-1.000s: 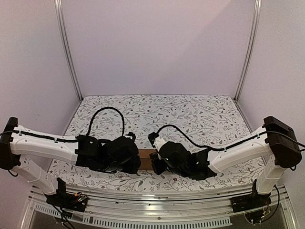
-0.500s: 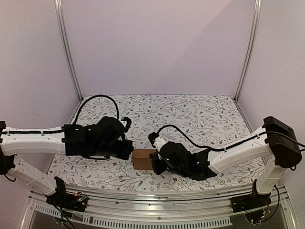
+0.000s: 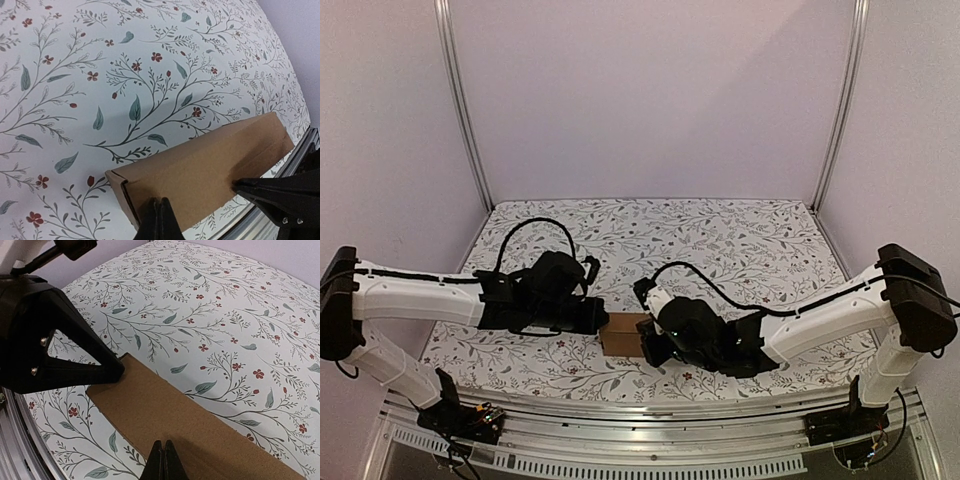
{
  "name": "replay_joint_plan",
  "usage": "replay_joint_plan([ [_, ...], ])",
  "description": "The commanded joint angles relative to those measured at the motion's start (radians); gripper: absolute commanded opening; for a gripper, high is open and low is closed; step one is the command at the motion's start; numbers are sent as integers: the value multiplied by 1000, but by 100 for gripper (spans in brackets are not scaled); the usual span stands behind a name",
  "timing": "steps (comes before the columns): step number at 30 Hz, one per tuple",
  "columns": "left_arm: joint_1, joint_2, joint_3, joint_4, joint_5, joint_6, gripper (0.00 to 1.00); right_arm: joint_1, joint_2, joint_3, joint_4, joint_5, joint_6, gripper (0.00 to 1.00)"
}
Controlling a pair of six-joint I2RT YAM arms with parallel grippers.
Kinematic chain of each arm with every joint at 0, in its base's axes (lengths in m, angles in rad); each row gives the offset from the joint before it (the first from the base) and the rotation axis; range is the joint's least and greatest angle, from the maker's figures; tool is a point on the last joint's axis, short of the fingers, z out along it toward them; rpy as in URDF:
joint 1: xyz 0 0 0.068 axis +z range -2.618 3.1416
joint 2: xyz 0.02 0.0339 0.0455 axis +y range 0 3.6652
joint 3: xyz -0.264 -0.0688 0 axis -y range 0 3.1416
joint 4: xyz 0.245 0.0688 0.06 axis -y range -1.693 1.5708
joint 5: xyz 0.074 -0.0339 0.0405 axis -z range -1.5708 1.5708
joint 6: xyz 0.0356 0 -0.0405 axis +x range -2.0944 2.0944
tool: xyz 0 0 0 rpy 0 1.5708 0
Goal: Fold the paper box
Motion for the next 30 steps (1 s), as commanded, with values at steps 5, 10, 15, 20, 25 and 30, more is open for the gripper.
replay_joint_plan([
  [5, 24, 61, -117, 103, 43, -71, 0, 3, -20, -23, -96, -11, -11, 0],
  [10, 24, 38, -133, 82, 15, -72, 0, 2, -76, -1, -132, 9, -33, 0],
  [15, 24, 22, -133, 74, 3, -66, 0, -10, -198, 26, -221, 37, -99, 1],
  [20, 24, 27, -130, 79, 5, -65, 0, -44, -303, 22, -336, 66, -142, 0],
  [25, 24, 31, -128, 79, 5, -63, 0, -71, -379, -56, -358, 84, -121, 0],
  [30, 24, 37, -120, 78, 5, -60, 0, -86, -345, -151, -328, 47, -20, 0],
])
